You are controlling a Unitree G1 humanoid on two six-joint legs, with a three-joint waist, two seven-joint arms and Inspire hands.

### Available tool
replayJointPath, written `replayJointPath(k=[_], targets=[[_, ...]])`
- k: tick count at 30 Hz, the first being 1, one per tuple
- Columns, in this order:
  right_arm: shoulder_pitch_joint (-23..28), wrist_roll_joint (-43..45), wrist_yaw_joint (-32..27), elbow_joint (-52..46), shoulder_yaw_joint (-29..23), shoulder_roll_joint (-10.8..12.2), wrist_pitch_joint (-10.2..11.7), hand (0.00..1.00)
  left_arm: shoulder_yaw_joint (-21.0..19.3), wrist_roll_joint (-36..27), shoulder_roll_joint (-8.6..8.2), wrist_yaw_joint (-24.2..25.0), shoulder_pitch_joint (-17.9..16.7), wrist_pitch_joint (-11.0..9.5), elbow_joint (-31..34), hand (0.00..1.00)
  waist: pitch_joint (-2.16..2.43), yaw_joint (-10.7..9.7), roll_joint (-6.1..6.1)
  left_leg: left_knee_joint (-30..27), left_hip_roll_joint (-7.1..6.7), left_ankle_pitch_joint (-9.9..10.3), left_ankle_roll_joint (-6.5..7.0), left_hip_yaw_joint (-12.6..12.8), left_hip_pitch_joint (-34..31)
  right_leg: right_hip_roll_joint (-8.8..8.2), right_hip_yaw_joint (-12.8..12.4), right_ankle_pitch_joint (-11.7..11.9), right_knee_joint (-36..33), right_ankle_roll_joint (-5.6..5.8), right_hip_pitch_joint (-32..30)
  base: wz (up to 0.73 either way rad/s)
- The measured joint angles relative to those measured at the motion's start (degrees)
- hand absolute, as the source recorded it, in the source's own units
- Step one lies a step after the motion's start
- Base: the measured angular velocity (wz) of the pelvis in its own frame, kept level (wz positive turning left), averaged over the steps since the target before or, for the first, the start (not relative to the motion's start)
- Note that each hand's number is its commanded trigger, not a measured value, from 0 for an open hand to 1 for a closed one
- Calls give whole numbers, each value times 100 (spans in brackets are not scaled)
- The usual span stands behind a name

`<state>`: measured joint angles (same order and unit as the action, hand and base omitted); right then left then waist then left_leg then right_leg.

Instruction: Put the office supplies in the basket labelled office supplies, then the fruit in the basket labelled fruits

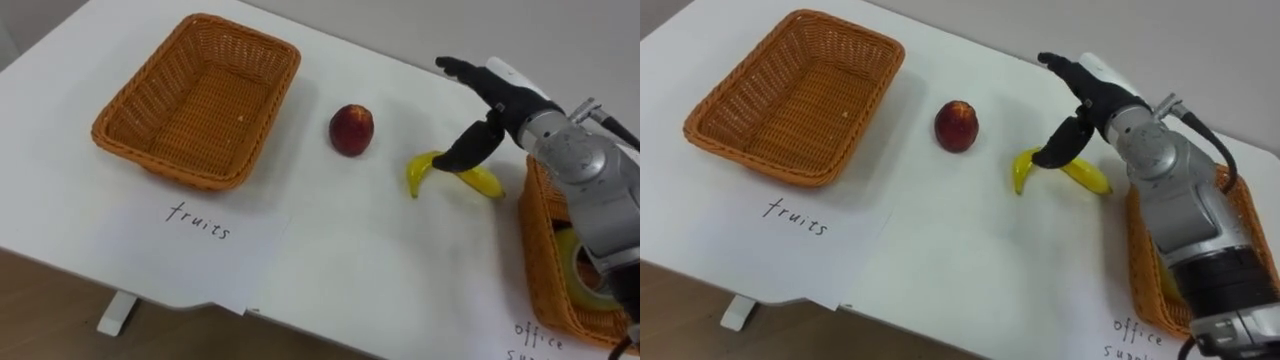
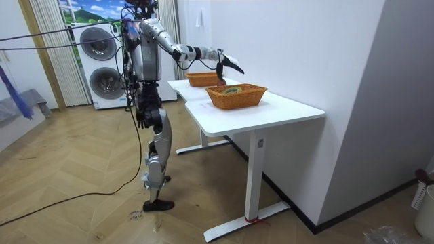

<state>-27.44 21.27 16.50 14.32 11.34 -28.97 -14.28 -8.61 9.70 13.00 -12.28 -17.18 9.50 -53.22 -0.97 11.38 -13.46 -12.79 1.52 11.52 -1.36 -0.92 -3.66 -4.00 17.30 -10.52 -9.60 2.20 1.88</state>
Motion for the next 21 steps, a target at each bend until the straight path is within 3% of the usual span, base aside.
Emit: replayJointPath(k=[9, 14, 21], targets=[[0, 465, 13, 115, 0, -361, 55, 0, 93, -3, 56, 2, 10, -22, 32, 0, 3, 0, -3, -5, 0, 0, 0, -2, -9, -1, 3, 0, -1, 0, -8, 0], [0, 932, -13, 115, 30, -367, 59, 0, 115, -5, 62, -2, 57, -32, 41, 0, -19, 7, 30, -17, -2, 0, 0, -2, -9, -7, 21, 0, -1, 0, -8, 0], [0, 1310, -10, 140, 298, -368, 50, 0, 226, -8, 79, 38, 164, -61, 153, 0, -4, 73, 88, -61, -4, 0, 0, 1, -85, -9, 15, 2, -12, -3, -83, -1]])
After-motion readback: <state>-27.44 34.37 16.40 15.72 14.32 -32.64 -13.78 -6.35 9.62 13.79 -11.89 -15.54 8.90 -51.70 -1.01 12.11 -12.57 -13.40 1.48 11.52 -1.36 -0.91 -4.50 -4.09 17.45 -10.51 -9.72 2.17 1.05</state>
